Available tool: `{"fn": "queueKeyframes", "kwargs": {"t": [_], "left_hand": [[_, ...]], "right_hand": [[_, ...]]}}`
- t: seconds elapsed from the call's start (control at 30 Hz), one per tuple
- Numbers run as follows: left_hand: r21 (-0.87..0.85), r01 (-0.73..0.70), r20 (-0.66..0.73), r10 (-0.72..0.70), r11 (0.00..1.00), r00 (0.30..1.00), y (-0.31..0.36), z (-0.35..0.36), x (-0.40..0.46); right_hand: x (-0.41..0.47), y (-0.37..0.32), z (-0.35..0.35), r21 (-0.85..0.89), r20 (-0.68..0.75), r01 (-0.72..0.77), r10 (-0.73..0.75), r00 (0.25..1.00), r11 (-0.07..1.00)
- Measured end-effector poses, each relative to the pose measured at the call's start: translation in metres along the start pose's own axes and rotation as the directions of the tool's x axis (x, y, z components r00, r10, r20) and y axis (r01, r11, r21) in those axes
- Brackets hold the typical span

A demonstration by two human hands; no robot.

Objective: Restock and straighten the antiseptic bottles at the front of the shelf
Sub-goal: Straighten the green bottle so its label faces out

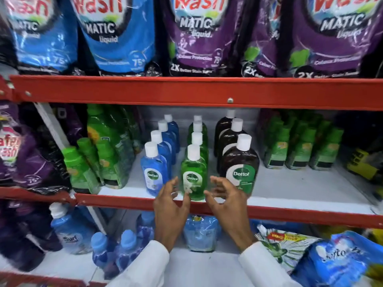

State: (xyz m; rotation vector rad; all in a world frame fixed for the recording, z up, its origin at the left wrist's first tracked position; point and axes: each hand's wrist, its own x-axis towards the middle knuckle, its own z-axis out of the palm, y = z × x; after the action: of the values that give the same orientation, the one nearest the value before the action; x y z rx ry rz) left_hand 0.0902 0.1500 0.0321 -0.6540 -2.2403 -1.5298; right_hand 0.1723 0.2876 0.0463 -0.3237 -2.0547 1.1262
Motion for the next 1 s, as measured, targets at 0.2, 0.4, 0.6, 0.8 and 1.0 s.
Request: {"fn": "queueKeyframes", "kwargs": {"t": [0.2,0.4,0.6,0.8,1.0], "left_hand": [[0.034,-0.023,0.203,0.016,0.999,0.979,-0.015,0.005,0.020],[-0.069,0.003,0.205,0.011,0.998,0.979,-0.020,0.013,0.026],[-0.107,0.021,0.215,0.002,0.994,0.977,-0.020,0.012,0.027],[-0.103,0.018,0.211,0.004,0.995,0.977,-0.017,0.010,0.026],[-0.119,0.007,0.199,0.017,0.993,0.980,-0.014,0.010,0.024]], "right_hand": [[0.010,0.014,0.024,-0.080,0.066,-0.054,0.059,0.996,0.995],[0.013,0.019,0.025,-0.123,0.020,-0.079,0.082,0.996,0.989],[0.013,0.018,0.024,-0.171,-0.002,-0.076,0.076,0.997,0.982],[0.014,0.019,0.022,-0.152,0.038,-0.085,0.092,0.995,0.985],[0.016,0.018,0.022,-0.151,0.028,-0.113,0.119,0.993,0.982]]}}
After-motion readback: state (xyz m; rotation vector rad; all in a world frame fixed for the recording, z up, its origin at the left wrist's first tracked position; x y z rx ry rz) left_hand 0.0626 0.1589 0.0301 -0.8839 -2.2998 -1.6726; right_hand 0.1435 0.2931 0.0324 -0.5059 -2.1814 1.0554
